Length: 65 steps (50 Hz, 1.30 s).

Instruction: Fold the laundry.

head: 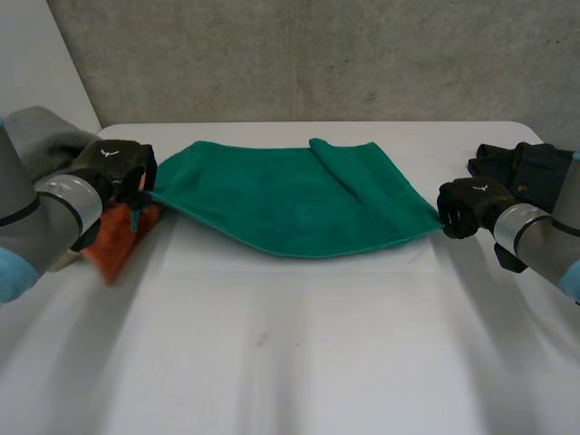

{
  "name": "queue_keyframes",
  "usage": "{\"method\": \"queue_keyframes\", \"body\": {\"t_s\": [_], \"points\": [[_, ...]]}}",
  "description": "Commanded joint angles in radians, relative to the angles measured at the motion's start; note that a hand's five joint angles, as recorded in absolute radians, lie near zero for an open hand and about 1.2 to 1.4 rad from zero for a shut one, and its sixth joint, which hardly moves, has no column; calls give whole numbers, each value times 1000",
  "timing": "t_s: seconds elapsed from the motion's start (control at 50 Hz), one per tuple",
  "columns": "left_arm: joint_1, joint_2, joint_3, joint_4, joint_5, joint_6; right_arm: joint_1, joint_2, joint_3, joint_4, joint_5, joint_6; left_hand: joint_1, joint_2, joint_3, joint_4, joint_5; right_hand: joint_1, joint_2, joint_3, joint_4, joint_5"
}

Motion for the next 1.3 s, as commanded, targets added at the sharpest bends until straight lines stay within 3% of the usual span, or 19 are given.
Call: {"method": "queue_keyframes", "body": {"t_s": [0.02, 0.06, 0.18, 0.26, 0.34, 0.4, 0.52, 0.66, 0.78, 0.88, 0.98, 1.08, 1.18, 1.3], "points": [[7, 12, -5, -24, 8, 36, -5, -1, 3, 50, -29, -123, 238, 199, 204, 194, 228, 253, 216, 213, 204, 226], [10, 13, -5, -41, 8, 38, -6, -4, 6, 90, -21, -155, 238, 199, 204, 194, 228, 253, 216, 213, 204, 226], [32, 81, -28, -289, 28, 150, -77, -171, 107, 493, 33, -414, 238, 199, 204, 194, 228, 253, 216, 213, 204, 226], [47, 145, -103, -569, 80, 345, -189, -338, 272, 681, 33, -785, 238, 199, 204, 194, 228, 253, 216, 213, 204, 226], [69, 170, -163, -708, 112, 501, -256, -424, 369, 675, 36, -987, 238, 199, 204, 194, 228, 253, 216, 213, 204, 226], [69, 162, -186, -703, 109, 573, -255, -418, 386, 640, 37, -964, 238, 199, 204, 194, 228, 253, 216, 213, 204, 226], [30, 83, -111, -622, 71, 538, -227, -346, 307, 558, 28, -887, 238, 199, 204, 194, 228, 253, 216, 213, 204, 226], [-51, -92, 140, -463, 16, 435, -129, -231, 135, 376, 21, -640, 238, 199, 204, 194, 228, 253, 216, 213, 204, 226], [-94, -252, 442, -335, -67, 386, -45, -125, -32, 114, 20, -478, 238, 199, 204, 194, 228, 253, 216, 213, 204, 226], [-106, -316, 730, -165, -121, 357, 13, -88, -224, -96, 92, -346, 238, 199, 204, 194, 228, 253, 216, 213, 204, 226], [-103, -283, 1002, 62, -187, 211, 35, -116, -390, -342, 231, -136, 238, 199, 204, 194, 228, 253, 216, 213, 204, 226], [-91, -260, 1035, 131, -179, 108, 35, -177, -395, -517, 255, -1, 238, 199, 204, 194, 228, 253, 216, 213, 204, 226], [-86, -258, 977, 87, -138, 67, 47, -180, -378, -491, 217, 1, 238, 199, 204, 194, 228, 253, 216, 213, 204, 226], [-69, -255, 831, 125, -123, 47, 55, -156, -341, -442, 195, -1, 238, 199, 204, 194, 228, 253, 216, 213, 204, 226]]}}
